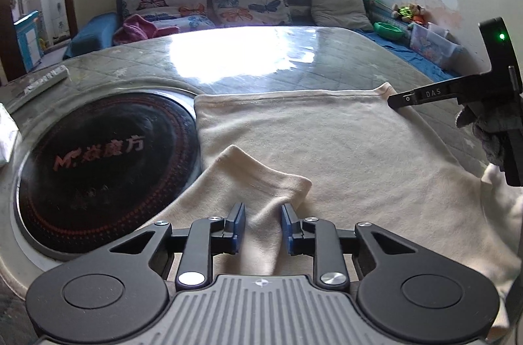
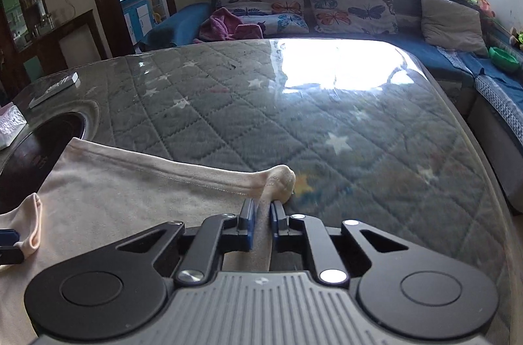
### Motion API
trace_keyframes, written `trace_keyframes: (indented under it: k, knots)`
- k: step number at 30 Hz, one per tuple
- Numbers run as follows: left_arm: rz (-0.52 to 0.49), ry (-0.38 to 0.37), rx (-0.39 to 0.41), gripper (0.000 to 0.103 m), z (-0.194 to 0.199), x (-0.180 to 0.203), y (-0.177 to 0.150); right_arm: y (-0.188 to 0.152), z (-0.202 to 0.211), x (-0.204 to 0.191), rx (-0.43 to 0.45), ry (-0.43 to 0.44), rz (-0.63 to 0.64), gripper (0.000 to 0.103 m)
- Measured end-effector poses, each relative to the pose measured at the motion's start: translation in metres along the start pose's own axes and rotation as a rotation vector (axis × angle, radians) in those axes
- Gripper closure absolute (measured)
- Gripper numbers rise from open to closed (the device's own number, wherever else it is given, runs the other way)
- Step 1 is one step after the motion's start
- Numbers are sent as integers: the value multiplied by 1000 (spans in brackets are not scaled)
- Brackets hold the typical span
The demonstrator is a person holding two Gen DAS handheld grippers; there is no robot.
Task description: Fold clothes
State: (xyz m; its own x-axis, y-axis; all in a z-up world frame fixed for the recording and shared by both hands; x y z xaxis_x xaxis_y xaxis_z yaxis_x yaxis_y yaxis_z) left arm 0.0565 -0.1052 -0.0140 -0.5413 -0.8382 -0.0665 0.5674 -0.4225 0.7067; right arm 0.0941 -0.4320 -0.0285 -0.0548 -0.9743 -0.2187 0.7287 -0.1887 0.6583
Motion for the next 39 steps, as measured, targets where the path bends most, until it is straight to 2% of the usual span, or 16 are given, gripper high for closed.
trace_keyframes:
  k: [10,14,15,17,20,24,26,27,29,30,32,35,39]
  knots:
    - [47,71,5,76,-25,-32,21,36,-43,-23,14,-8,54,93]
    - [36,75,20,73,-17,-26,20,39,-35,-29,13,-11,94,86]
    - [25,73,30,72,-14,-23,20,35,-23,-34,20,5,107,84]
    - [6,72,44,64,-10,-16,19,27,-9,-41,18,29,128,78]
    - [-19,73,54,57,-8,-6,20,2,16,-57,6,72,180,58]
    - [-48,105,56,57,-18,0,25,-35,41,-76,1,131,215,36]
    - [-57,111,52,62,-23,3,25,-50,48,-83,16,145,234,31]
    - [-53,108,54,66,-25,3,24,-61,51,-88,33,150,253,24]
    - [-41,107,62,87,-24,2,23,-76,54,-95,52,172,248,17]
    - [-30,110,69,91,-22,0,23,-80,54,-96,58,179,243,16]
    - [20,102,91,96,-11,-7,23,-87,51,-99,59,189,235,12]
    - [107,124,152,97,19,-28,23,-92,50,-103,65,181,253,2]
    - [245,168,244,97,70,-65,15,-99,52,-103,76,163,275,0]
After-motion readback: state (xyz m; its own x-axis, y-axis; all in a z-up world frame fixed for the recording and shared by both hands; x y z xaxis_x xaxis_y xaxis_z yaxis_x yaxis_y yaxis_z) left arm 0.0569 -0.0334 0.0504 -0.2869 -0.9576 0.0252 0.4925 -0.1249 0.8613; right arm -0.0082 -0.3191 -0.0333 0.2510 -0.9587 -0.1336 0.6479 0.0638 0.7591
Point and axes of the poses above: each gripper's, at about its wrist camera, not at the fingertips, and z roughly against the way its jaws point, x to its right, y to its top, the point moved 6 cm from there along -z, roughly the way its jaws point, and after that the axes turned 11 degrees about -z, right-handed, at the moved point
